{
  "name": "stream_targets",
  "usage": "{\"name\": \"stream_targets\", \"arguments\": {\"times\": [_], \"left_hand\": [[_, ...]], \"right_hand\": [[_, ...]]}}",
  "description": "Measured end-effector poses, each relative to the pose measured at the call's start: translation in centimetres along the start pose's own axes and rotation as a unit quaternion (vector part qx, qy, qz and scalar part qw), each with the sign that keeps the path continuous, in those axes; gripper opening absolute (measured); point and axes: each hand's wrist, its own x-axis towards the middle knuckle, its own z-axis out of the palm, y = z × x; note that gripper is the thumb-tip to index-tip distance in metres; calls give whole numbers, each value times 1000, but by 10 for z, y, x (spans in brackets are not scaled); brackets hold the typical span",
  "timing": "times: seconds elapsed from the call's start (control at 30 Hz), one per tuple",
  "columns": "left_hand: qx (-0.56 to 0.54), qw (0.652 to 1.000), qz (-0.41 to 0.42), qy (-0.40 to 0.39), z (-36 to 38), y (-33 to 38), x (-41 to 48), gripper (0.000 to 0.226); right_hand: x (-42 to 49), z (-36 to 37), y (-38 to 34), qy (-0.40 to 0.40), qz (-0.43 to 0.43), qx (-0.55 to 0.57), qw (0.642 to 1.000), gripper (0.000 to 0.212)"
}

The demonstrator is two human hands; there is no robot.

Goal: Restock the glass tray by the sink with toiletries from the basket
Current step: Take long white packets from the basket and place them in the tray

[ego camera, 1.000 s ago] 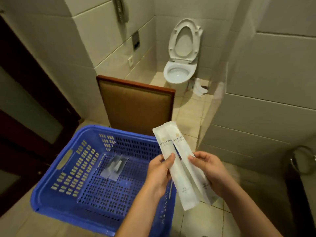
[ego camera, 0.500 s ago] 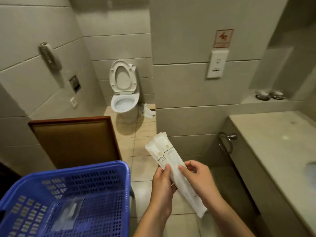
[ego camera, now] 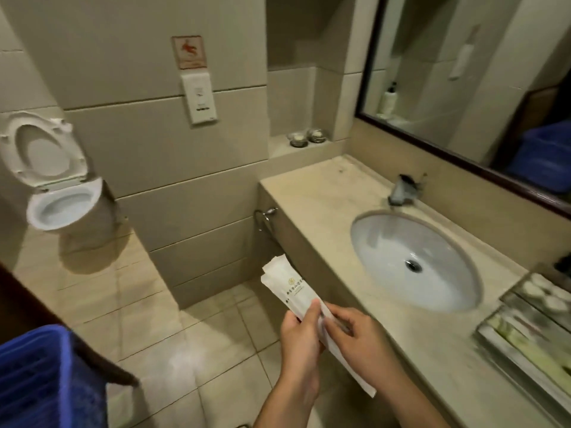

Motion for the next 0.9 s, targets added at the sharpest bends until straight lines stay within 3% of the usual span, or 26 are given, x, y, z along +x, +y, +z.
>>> {"name": "stream_targets", "arguments": {"times": [0.2, 0.27, 0.43, 0.53, 0.73, 0.8, 0.9], "left_hand": [[36, 997, -41, -49, 48, -19, 11, 17], [51, 995, -47, -76, 64, -21, 23, 17], [70, 983, -81, -147, 108, -24, 58, 17], [78, 978, -89, -172, 136, -18, 90, 19], [166, 958, -41, -229, 194, 8, 167, 25], [212, 945, -29, -246, 213, 9, 183, 23], [276, 914, -36, -295, 244, -6, 191, 15]], "right_hand": [[-18, -62, 56, 22, 170, 26, 985, 17], [-19, -83, 68, 27, 210, 79, 974, 24], [-2, -111, 78, 123, 290, 344, 884, 14], [19, -127, 81, 202, 294, 353, 865, 11], [41, -174, 87, 317, 233, 288, 873, 14], [39, -186, 89, 353, 214, 295, 862, 17], [29, -197, 102, 437, 199, 319, 817, 18]]}}
